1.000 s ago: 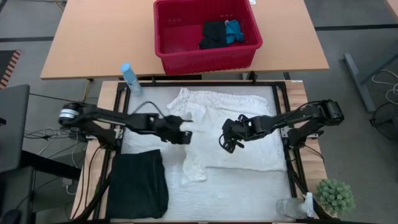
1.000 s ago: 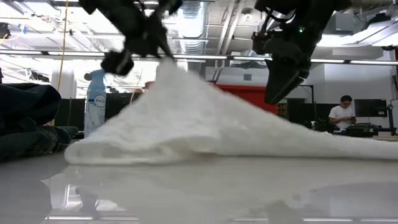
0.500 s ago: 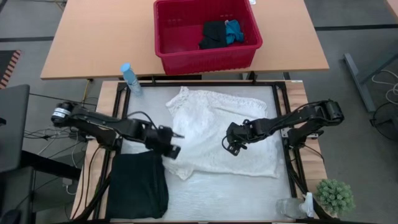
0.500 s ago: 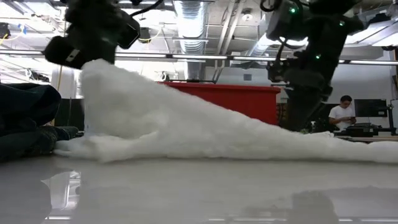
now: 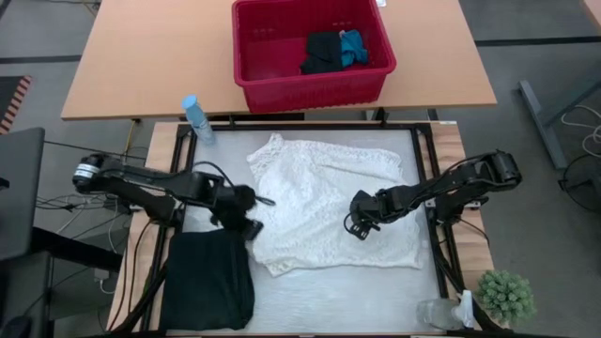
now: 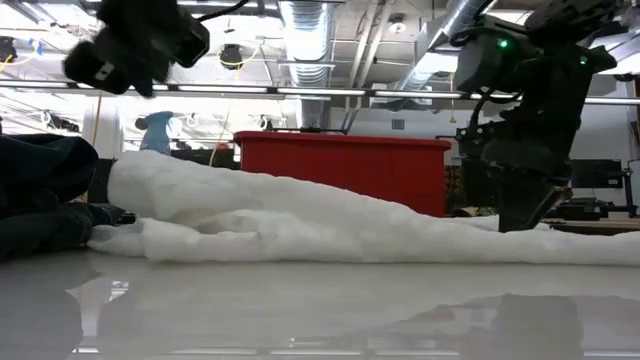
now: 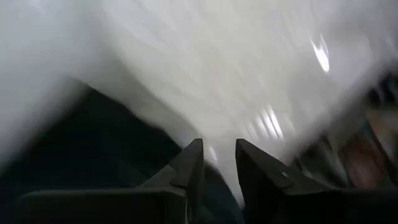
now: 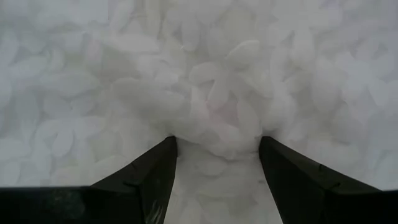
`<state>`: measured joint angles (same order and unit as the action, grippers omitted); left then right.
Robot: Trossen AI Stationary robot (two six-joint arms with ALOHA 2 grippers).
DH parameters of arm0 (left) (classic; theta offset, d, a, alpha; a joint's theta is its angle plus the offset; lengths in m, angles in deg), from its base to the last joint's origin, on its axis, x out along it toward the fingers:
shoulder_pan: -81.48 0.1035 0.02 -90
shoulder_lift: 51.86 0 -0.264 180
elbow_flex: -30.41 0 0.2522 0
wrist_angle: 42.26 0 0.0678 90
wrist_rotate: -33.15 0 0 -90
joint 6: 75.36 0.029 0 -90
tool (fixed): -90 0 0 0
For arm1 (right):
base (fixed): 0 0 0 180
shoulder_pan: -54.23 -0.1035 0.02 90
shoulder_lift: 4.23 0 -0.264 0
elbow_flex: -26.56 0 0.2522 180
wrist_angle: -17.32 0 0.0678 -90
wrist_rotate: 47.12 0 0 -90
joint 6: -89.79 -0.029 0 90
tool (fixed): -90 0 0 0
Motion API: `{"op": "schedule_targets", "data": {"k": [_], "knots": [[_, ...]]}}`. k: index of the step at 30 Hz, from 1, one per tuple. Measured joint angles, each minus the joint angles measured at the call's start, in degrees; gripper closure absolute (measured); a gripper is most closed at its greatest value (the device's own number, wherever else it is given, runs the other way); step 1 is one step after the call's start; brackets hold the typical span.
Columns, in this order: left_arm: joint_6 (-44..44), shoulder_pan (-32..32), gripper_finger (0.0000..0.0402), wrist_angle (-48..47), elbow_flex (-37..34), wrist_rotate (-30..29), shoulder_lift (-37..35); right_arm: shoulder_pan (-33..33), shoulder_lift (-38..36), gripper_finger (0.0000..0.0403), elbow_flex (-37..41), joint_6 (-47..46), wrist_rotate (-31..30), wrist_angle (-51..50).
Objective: Fold Laundry from Bin
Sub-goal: Fold the white dress from the red bin
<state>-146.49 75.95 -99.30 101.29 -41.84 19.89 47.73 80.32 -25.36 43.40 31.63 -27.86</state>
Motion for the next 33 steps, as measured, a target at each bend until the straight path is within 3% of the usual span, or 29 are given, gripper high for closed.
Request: {"op": "schedule_targets", "data": {"k": [4,7,13,17,22,29,33], "knots": [[3.9,3.6,0.0328,-5.3,0.1,-20.8,-4.0,1.9,0.3,0.0143,-0.1,-4.7,-0.5,-4.3],[7.6,8.1,0.033,-1.6,-1.3,-28.8,-5.0,3.8,0.6,0.0143,-0.1,-9.0,-0.6,-9.8],[18.5,17.5,0.033,9.6,-5.9,-24.4,-1.3,6.2,0.4,0.0143,0.1,-10.3,-1.7,-11.6],[23.3,22.6,0.0322,11.7,-8.4,-21.3,3.4,6.6,0.4,0.0143,0.2,-9.1,-1.9,-9.1],[23.8,26.6,0.0288,13.8,-10.8,-16.0,9.3,6.6,0.5,0.0143,0.2,-10.5,-2.4,-7.9],[24.4,29.9,0.0224,24.9,-10.9,-12.4,16.6,6.6,0.5,0.0143,0.2,-10.8,-2.9,-6.0],[23.6,30.9,0.0196,24.7,-10.8,-11.9,20.6,6.6,0.5,0.0143,0.2,-10.8,-2.9,-5.3]]}}
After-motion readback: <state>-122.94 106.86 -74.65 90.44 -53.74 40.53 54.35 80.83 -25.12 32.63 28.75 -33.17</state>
